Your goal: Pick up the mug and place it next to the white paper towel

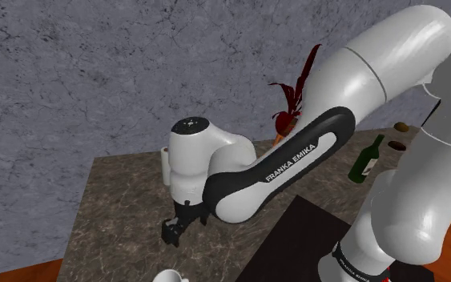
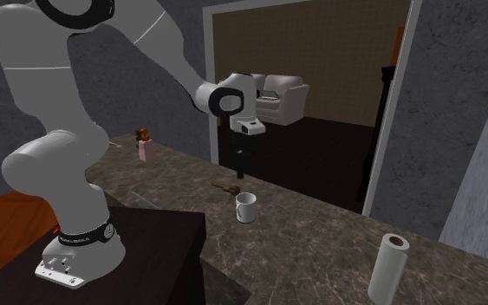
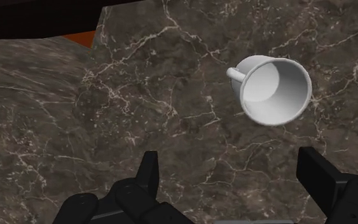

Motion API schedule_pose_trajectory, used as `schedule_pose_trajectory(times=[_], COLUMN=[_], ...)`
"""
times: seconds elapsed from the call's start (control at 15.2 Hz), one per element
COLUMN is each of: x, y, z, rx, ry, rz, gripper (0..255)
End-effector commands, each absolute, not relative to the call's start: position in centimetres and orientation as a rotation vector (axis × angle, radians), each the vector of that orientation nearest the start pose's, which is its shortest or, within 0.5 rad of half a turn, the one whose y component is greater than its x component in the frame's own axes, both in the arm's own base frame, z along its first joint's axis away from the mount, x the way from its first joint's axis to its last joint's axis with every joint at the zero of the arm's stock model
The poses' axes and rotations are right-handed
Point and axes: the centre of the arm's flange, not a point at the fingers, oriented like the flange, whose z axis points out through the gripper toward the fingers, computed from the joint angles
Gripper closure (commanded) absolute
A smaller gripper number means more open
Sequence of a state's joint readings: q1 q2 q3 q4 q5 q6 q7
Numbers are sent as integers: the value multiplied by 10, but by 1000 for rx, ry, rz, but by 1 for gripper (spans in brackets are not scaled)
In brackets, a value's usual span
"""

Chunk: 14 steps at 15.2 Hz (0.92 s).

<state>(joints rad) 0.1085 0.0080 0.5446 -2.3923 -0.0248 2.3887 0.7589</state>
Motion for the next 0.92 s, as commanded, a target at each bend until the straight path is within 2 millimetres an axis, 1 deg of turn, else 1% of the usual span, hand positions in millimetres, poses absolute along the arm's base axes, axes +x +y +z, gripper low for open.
schedule_pose_trajectory(times=[0.0, 0.79, 0.86], x=[392, 409, 410], y=[317, 426, 431], z=[291, 171, 165], rx=[-3162, -3209, -3211], ry=[140, 143, 143], rz=[9, 69, 72], gripper=[0, 0, 0])
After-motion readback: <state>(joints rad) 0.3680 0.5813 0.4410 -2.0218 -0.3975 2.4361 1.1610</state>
